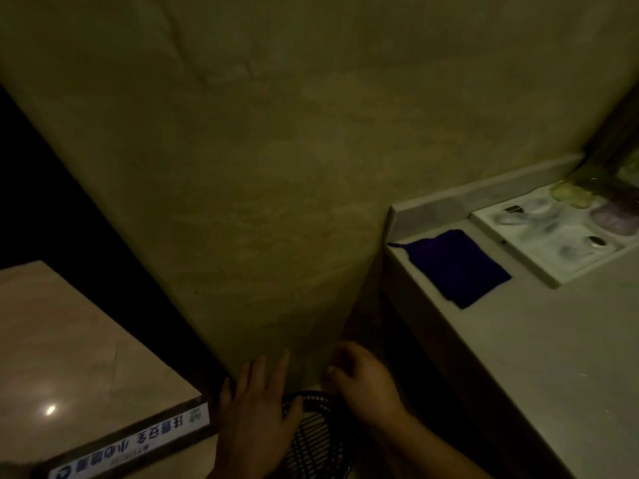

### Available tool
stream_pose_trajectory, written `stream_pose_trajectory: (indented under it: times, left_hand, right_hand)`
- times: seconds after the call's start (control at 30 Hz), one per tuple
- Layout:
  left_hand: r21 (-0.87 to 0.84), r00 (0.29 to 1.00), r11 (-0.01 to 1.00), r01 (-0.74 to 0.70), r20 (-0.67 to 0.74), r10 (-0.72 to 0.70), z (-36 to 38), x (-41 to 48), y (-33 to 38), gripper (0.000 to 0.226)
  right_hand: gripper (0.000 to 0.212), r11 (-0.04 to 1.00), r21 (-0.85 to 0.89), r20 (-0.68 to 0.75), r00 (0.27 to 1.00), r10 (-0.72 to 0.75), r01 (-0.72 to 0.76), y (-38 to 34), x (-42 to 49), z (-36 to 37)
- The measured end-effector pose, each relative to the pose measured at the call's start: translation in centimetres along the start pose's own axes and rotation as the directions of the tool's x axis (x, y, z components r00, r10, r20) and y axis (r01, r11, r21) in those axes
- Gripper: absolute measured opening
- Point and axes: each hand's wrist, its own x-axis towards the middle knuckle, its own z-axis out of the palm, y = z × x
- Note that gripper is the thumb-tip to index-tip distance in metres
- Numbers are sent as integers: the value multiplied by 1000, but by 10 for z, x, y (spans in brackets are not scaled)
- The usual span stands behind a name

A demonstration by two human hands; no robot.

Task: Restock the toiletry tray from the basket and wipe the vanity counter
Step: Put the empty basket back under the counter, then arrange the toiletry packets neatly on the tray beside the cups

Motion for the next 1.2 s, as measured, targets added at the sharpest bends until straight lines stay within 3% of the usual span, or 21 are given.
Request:
stream_pose_trajectory:
  times: [0.43,0.77,1.2]
  left_hand:
    - [-11,939,939,-343,-3,343,-69,41,116,74]
    - [44,882,881,-471,2,471,-51,112,230,72]
    - [145,810,797,-586,99,578,-11,202,357,69]
  right_hand:
    - [37,987,151,-386,916,110,-55,-9,-40,-148]
    - [25,983,173,-476,867,144,-68,62,-19,-249]
    - [26,933,272,-527,775,349,-235,162,14,-327]
